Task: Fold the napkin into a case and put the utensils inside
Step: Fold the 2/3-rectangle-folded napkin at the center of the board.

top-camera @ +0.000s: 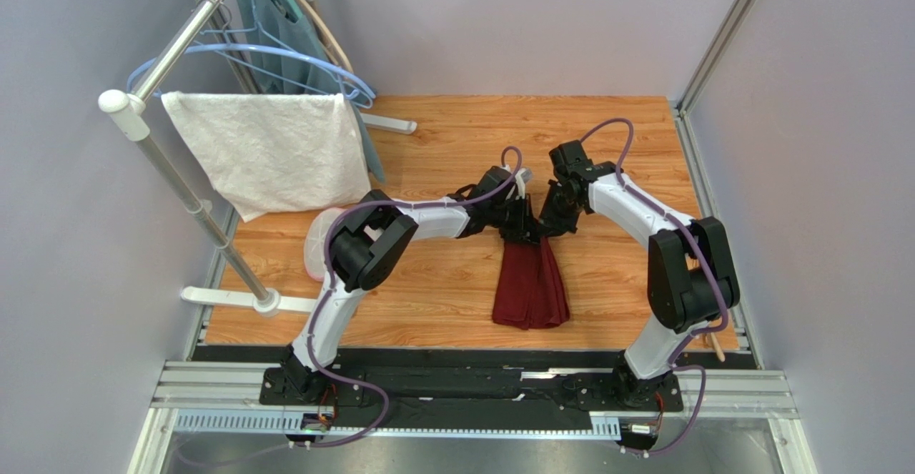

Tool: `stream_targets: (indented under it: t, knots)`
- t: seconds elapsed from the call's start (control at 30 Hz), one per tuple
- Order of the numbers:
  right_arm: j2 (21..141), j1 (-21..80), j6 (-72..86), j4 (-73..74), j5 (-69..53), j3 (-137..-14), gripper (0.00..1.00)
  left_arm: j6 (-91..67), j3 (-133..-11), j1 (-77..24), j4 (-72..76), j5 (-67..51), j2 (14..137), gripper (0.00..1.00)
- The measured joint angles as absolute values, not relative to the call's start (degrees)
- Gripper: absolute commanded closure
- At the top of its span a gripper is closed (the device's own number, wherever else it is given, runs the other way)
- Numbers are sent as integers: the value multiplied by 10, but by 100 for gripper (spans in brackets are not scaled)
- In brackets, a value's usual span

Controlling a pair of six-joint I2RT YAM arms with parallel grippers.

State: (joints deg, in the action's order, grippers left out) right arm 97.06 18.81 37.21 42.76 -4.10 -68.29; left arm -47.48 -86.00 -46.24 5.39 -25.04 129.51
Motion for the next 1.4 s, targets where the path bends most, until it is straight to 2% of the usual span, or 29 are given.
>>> stream_targets:
  t: [0.1, 0.23, 0.67, 0.97, 1.4]
  knots:
    - [971, 189, 380, 427, -37, -683, 100, -469, -859, -461, 48, -250, 1291, 85]
    - [971, 188, 382, 428, -32, -683, 100, -463, -843, -456, 17, -256, 1267, 82]
    - [974, 189, 382, 439, -19, -687, 100, -406, -802, -438, -79, -247, 1156, 95]
    - [994, 201, 382, 467, 18, -727, 100, -437, -765, -417, -45, -255, 1208, 97]
    - [1059, 297, 429, 536, 153, -801, 100, -504, -761, -423, 68, -288, 1242, 98]
